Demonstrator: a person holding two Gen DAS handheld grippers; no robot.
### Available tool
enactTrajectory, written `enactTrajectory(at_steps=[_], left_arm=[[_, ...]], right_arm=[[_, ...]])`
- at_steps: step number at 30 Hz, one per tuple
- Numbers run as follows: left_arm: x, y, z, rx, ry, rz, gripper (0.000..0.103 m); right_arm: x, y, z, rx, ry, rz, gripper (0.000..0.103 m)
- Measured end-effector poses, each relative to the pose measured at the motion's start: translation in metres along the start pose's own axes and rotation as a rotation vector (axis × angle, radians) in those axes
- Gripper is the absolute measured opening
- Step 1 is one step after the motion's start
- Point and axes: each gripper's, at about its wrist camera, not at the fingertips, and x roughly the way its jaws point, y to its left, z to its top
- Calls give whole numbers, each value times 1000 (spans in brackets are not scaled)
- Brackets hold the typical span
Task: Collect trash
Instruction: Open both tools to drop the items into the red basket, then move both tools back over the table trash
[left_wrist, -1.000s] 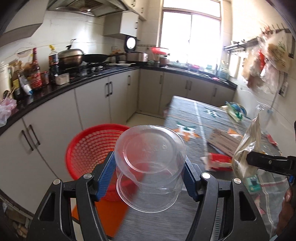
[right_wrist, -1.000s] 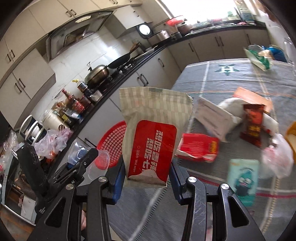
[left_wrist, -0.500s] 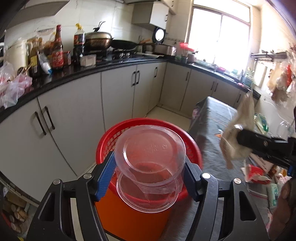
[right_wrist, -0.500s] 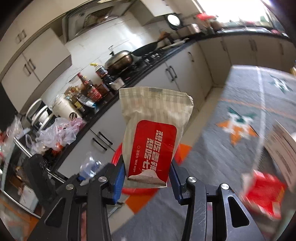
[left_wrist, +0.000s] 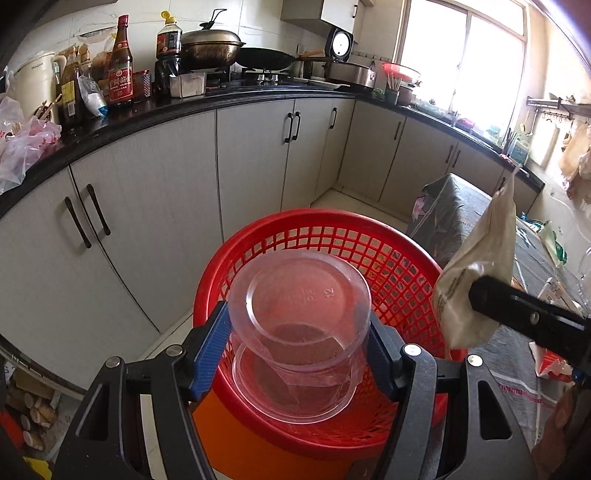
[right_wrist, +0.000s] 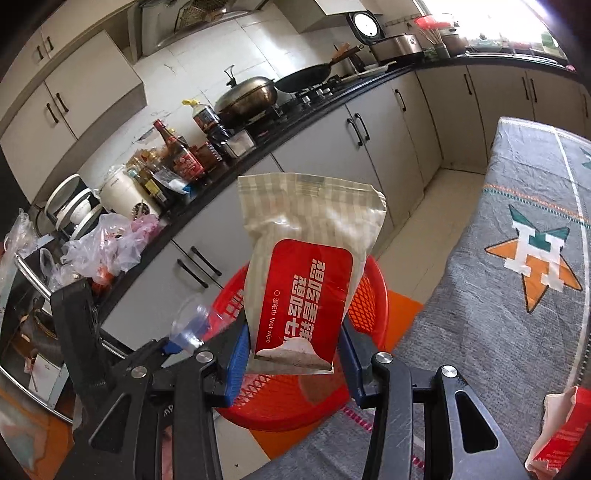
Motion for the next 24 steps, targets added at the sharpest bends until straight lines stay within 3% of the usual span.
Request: enactTrajectory(at_steps=[5, 9, 16, 24], left_arm=[[-2, 0, 1, -7, -9, -25, 70], [-5, 3, 0, -12, -13, -32, 71], [-16, 2, -2, -30, -17, -55, 72], [-62, -49, 10, 51, -79, -161, 75]], right_arm=[[3, 0, 0, 0, 8, 6, 51], [-1, -4, 1, 20, -6, 16, 61], [-18, -10, 5, 56, -63, 13, 61], [-71, -10, 18, 107, -167, -51, 61]])
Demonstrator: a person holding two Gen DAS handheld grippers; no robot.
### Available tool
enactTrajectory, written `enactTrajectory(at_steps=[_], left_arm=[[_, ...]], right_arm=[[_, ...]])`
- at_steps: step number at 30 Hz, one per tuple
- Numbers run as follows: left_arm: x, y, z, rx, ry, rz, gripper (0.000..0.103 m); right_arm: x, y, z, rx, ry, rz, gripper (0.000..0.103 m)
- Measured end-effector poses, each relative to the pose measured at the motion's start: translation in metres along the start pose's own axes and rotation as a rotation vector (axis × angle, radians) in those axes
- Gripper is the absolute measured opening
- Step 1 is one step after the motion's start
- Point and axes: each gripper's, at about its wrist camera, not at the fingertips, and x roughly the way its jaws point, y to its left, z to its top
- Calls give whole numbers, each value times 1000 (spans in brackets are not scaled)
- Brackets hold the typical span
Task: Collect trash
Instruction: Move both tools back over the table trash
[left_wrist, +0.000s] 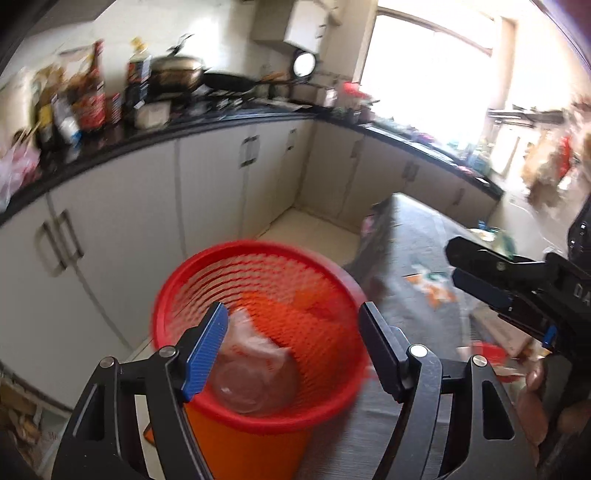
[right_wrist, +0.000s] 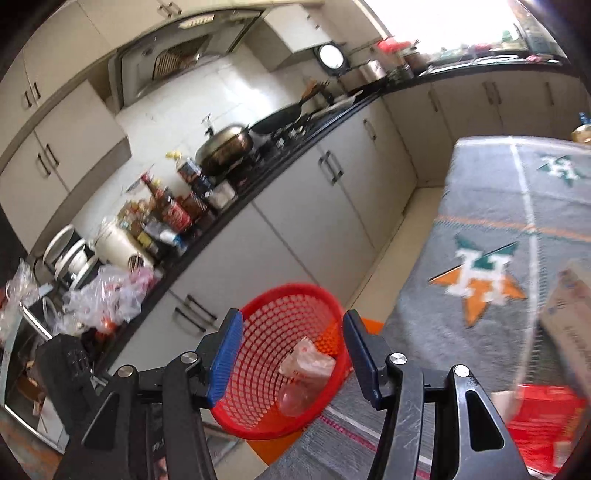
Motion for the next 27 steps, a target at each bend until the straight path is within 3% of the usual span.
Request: enactTrajectory(at_steps=[7, 12, 15, 20, 23, 27], left_arm=[[-1, -96, -1, 149, 2, -139, 79], [31, -166, -20, 239, 86, -217, 84], [54, -191, -38, 249, 155, -225, 85], [73, -209, -59, 265, 199, -227, 85], [70, -216, -65, 314, 177, -226, 85], [59, -226, -72, 387, 110, -215, 85]], right_arm=[[-97, -29, 10, -32, -68, -84, 61], [-163, -83, 6, -40, -125, -194, 61], [-201, -125, -3, 3, -167, -231, 61], [-231, -182, -13, 110, -228, -200, 63], [-232, -195, -12, 134, -164, -234, 63], [-224, -200, -15, 177, -116, -204, 63]])
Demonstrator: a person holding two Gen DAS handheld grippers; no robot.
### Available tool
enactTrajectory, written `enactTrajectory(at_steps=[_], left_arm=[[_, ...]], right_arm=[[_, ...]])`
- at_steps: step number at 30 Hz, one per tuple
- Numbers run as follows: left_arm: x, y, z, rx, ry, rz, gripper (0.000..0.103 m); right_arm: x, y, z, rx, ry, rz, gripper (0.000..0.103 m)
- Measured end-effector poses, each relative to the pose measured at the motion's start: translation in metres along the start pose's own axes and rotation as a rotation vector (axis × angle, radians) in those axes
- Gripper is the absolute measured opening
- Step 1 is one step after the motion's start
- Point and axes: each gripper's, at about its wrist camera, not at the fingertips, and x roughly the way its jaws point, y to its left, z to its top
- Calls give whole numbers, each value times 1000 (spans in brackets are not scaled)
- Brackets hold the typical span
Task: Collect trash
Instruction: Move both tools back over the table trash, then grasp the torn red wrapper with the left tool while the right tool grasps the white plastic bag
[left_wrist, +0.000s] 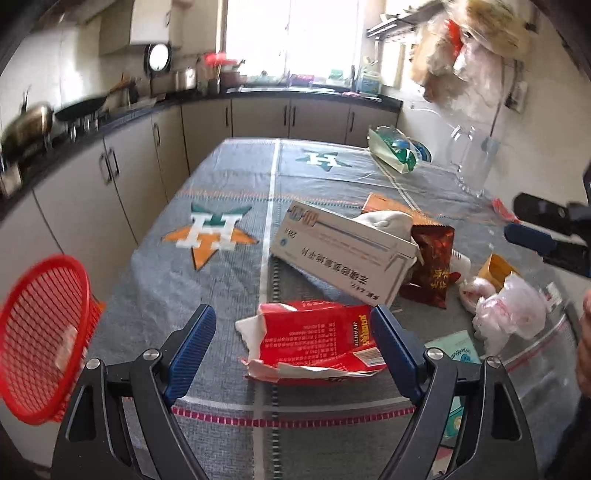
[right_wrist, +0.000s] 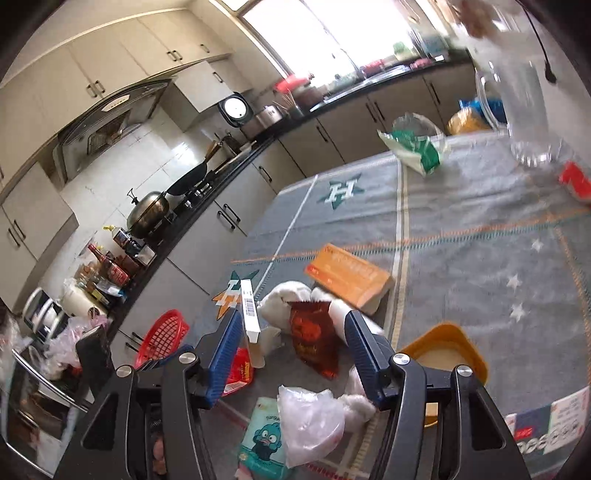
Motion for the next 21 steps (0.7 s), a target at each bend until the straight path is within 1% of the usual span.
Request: enactTrajectory(at_steps=[1, 4, 5, 6, 8, 9, 10, 11, 12, 14, 17, 21], left_arm=[[0, -4, -1, 21, 0, 3, 84], [2, -9, 0, 46, 4, -8, 79], [4, -9, 1, 45, 14, -13, 73], [7, -7, 1, 40, 30, -20, 64], [11, -2, 1, 15, 54, -34, 62], [11, 0, 1, 6, 53, -40, 57], [11, 1, 1, 2, 52, -40, 56], [11, 0, 1, 5, 55, -39, 52], [12, -1, 1, 10, 57, -40, 46], [11, 0, 1, 3, 53, -42, 43], [10, 5, 1, -20, 45, -44, 37], [10, 7, 1, -28, 45, -53, 36]], right_arm=[[2, 0, -1, 6, 9, -3, 64], [6, -3, -5, 18, 26, 4, 66], [7, -4, -6, 21, 28, 4, 66], [7, -4, -6, 24, 28, 1, 66], [4, -3, -6, 22, 18, -1, 66], [1, -2, -6, 16, 9, -4, 66], [-1, -2, -6, 11, 1, -12, 67], [-1, -2, -5, 10, -4, -17, 68], [-2, -2, -5, 12, -7, -19, 68], [-3, -2, -5, 17, -6, -15, 68], [-2, -2, -7, 23, 9, 3, 68], [0, 0, -15, 4, 41, -10, 69]])
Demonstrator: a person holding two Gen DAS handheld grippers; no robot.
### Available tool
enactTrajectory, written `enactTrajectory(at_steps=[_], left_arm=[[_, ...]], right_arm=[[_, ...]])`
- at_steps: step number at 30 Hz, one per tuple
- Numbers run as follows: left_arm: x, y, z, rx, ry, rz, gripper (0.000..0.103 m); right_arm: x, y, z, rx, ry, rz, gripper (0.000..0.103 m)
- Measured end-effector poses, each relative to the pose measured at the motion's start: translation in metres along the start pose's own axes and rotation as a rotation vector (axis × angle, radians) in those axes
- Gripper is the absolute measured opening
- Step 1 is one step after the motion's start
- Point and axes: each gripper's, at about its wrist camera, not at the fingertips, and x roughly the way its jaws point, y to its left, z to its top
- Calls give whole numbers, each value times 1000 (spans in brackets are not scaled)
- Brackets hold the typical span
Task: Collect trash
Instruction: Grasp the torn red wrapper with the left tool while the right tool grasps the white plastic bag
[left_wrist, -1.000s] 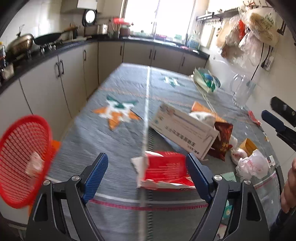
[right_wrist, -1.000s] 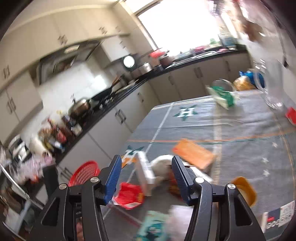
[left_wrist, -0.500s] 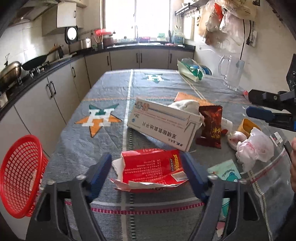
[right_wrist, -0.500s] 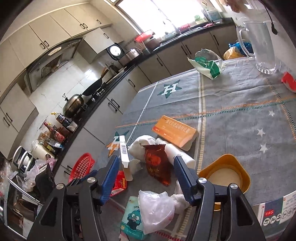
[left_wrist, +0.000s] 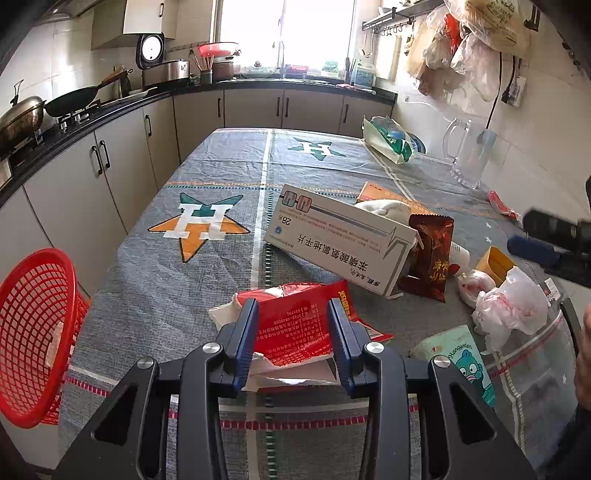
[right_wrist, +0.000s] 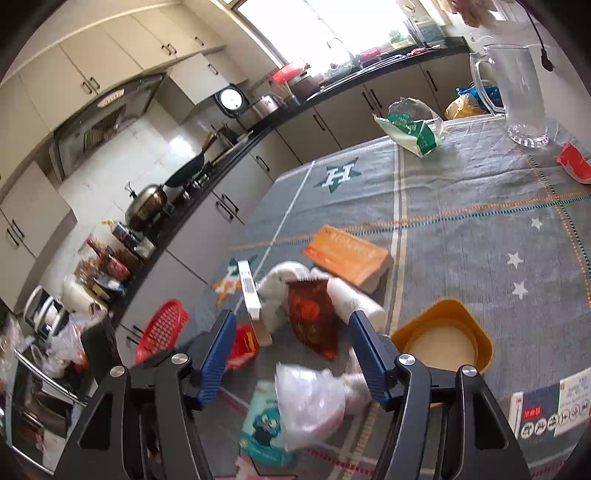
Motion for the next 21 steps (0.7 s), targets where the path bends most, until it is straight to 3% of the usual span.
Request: enactTrajectory(at_steps=[4, 5, 8, 9, 13, 16, 18, 21], left_arm=[[1, 0, 1, -3, 4, 4, 40], [2, 0, 1, -3, 9, 8, 48], [2, 3, 2, -14, 13, 13, 53], [2, 4, 2, -19, 17, 17, 59], [4, 7, 2, -31, 31, 15, 66], [9, 6, 2, -30, 56, 4, 69], [7, 6, 1, -30, 52, -2, 69], [6, 3, 1, -18, 45, -15, 69]], right_arm=[[5, 3, -16, -35, 47, -9, 70], [7, 3, -18, -48, 61, -22, 70], [12, 5, -25, -95, 86, -94, 70], [16, 6, -28, -113, 102, -118, 70], [23, 6, -33, -167, 118, -209, 52], [21, 5, -32, -175, 100, -206, 36], [17, 4, -30, -162, 79, -183, 30], [7, 13, -28, -191, -4, -163, 30]])
